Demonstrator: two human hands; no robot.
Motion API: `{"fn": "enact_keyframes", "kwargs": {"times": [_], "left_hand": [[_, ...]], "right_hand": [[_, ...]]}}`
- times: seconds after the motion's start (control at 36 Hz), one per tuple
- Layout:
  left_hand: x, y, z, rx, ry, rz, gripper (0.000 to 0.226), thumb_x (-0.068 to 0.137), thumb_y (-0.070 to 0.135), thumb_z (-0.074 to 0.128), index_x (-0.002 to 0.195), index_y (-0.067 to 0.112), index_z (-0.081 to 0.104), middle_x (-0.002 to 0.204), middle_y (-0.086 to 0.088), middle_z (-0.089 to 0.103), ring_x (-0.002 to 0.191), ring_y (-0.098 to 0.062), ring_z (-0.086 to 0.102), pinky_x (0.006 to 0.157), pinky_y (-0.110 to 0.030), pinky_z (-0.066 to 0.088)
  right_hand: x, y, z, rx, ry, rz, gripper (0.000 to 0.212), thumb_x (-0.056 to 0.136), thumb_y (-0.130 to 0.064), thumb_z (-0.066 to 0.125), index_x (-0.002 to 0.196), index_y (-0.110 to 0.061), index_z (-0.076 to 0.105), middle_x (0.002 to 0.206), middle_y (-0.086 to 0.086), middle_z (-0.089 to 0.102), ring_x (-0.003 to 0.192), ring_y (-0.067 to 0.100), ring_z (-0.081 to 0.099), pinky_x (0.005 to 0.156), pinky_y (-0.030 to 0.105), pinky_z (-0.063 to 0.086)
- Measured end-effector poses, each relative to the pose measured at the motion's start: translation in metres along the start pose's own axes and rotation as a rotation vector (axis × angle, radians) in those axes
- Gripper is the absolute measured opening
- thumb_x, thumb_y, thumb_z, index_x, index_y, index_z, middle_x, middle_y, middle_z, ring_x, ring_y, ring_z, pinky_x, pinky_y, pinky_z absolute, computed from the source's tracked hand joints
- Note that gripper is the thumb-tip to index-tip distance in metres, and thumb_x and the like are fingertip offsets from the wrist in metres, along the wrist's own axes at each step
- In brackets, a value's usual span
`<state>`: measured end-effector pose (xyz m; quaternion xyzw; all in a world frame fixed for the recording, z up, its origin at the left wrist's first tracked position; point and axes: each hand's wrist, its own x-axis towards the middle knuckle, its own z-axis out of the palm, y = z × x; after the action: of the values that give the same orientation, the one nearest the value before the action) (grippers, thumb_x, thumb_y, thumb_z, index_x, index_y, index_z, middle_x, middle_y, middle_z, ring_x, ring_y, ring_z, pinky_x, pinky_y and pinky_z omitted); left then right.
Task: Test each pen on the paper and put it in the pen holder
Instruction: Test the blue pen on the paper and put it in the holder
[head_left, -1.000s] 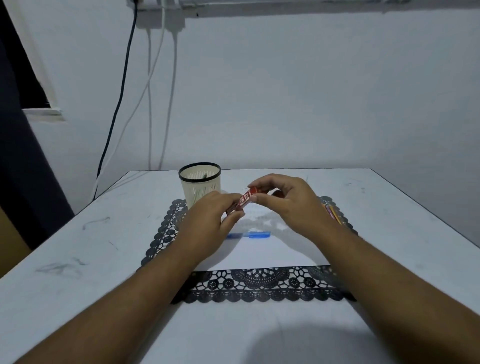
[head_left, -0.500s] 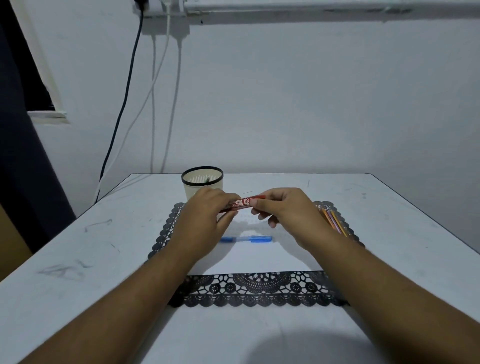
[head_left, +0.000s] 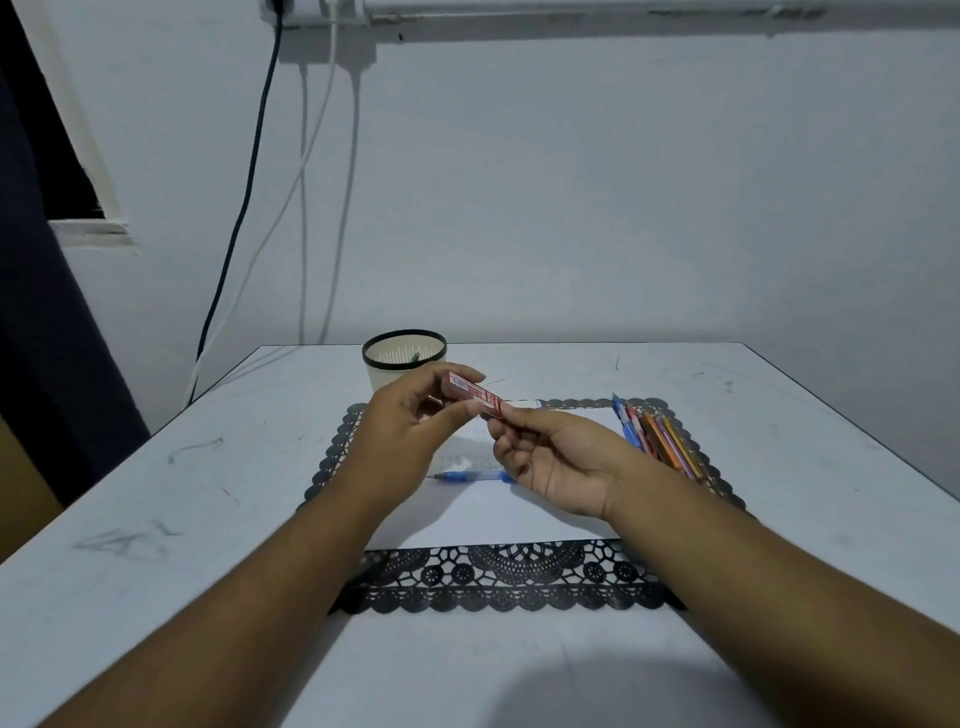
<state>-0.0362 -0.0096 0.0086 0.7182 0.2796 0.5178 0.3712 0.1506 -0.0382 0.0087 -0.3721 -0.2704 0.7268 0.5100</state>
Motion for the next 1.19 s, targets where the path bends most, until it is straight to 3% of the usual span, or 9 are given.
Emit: {"fn": "enact_keyframes", "kwargs": {"times": [0.31, 0.44, 0.64, 0.83, 1.0, 1.19], "left_hand": [[0.000, 0.000, 0.000, 0.058, 0.034, 0.055, 0.018, 0.093, 0.028, 0.068, 0.110, 0.031, 0.071, 0.102, 0.001, 0.076, 0.096, -0.032, 0.069, 0.090, -0.059, 0.055], [-0.002, 0.003, 0.002, 0.176, 0.030, 0.162, 0.018, 0.096, 0.019, 0.068, 0.110, 0.030, 0.069, 0.101, 0.009, 0.074, 0.089, -0.020, 0.068, 0.083, -0.039, 0.057], [-0.006, 0.001, 0.001, 0.218, -0.008, 0.144, 0.018, 0.095, 0.025, 0.067, 0.110, 0.034, 0.069, 0.101, 0.010, 0.073, 0.087, -0.023, 0.066, 0.080, -0.048, 0.056], [-0.003, 0.005, 0.001, 0.239, -0.041, 0.168, 0.019, 0.094, 0.022, 0.067, 0.111, 0.031, 0.069, 0.103, 0.015, 0.072, 0.094, -0.015, 0.068, 0.081, -0.043, 0.055], [-0.004, 0.005, -0.003, 0.222, -0.001, 0.182, 0.020, 0.094, 0.020, 0.068, 0.109, 0.032, 0.069, 0.100, 0.014, 0.073, 0.089, -0.016, 0.067, 0.078, -0.041, 0.055], [-0.004, 0.006, -0.001, 0.324, -0.045, 0.231, 0.020, 0.095, 0.019, 0.070, 0.112, 0.030, 0.070, 0.103, 0.016, 0.071, 0.088, -0.014, 0.065, 0.074, -0.037, 0.052]], "right_hand": [[0.001, -0.002, -0.001, 0.031, -0.045, 0.010, 0.015, 0.101, -0.008, 0.057, 0.103, 0.003, 0.068, 0.078, 0.011, 0.070, 0.059, 0.014, 0.064, 0.048, 0.019, 0.051], [-0.002, -0.002, -0.001, 0.023, -0.058, 0.003, 0.016, 0.101, -0.007, 0.058, 0.106, 0.004, 0.067, 0.081, 0.012, 0.071, 0.063, 0.015, 0.064, 0.050, 0.019, 0.053], [-0.003, -0.003, -0.004, 0.040, -0.064, 0.021, 0.017, 0.101, -0.002, 0.050, 0.102, 0.006, 0.065, 0.081, 0.014, 0.070, 0.062, 0.018, 0.064, 0.049, 0.022, 0.053], [-0.003, -0.003, -0.003, 0.032, -0.066, 0.020, 0.019, 0.100, -0.001, 0.050, 0.099, 0.006, 0.067, 0.082, 0.014, 0.070, 0.065, 0.018, 0.063, 0.053, 0.021, 0.055], [-0.004, -0.002, -0.003, 0.047, -0.075, 0.024, 0.019, 0.086, -0.005, 0.061, 0.102, 0.005, 0.067, 0.086, 0.015, 0.070, 0.066, 0.019, 0.063, 0.054, 0.023, 0.055], [-0.003, -0.002, -0.002, 0.036, -0.074, -0.007, 0.030, 0.085, -0.016, 0.070, 0.109, 0.002, 0.068, 0.091, 0.015, 0.071, 0.067, 0.019, 0.064, 0.054, 0.024, 0.056]]}}
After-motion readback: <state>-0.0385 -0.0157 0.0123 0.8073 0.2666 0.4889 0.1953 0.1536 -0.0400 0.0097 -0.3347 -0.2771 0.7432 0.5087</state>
